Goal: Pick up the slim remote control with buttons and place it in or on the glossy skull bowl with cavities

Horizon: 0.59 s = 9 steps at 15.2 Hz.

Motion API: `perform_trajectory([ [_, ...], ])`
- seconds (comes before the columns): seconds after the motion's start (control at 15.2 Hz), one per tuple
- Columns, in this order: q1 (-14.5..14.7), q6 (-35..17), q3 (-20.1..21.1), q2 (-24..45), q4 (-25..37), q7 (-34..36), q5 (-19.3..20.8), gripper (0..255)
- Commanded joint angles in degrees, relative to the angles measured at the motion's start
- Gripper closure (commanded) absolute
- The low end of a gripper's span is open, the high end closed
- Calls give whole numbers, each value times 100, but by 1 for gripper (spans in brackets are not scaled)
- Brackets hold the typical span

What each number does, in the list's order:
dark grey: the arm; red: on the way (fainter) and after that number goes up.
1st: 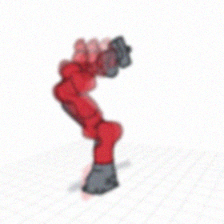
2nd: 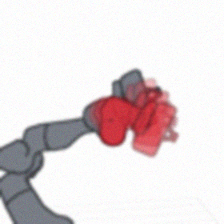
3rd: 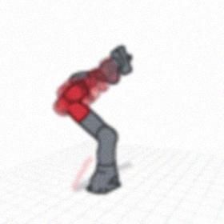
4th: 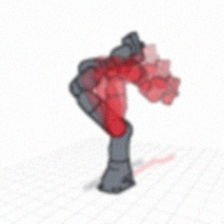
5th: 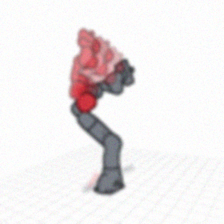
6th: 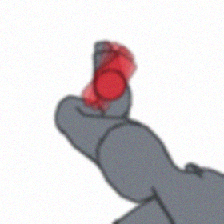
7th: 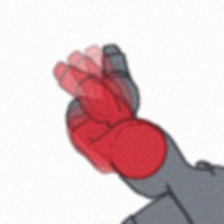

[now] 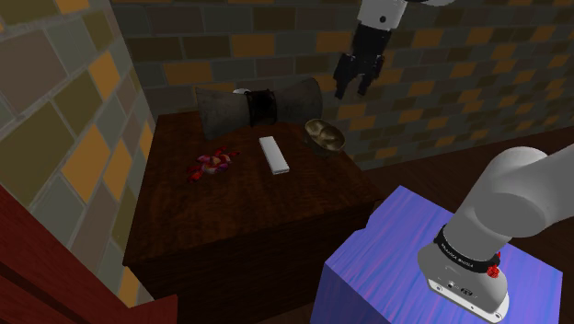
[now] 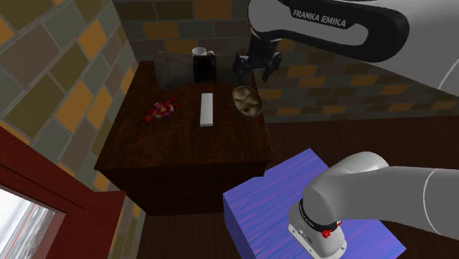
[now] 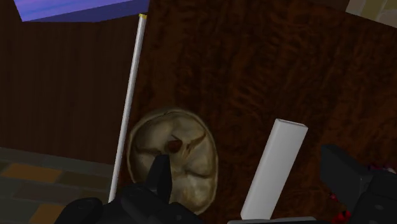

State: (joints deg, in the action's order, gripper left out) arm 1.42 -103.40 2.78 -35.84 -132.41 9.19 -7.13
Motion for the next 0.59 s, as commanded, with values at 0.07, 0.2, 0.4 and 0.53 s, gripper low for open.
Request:
perform_trajectory([
  [0.07,-4,-490,204,614,63,237,15,0],
  [0.2,-6,-741,340,1011,164,418,47,0],
  [0.4,-12,-1082,529,1635,374,706,137,0],
  [0.53,-18,-1282,644,2066,551,908,225,0],
])
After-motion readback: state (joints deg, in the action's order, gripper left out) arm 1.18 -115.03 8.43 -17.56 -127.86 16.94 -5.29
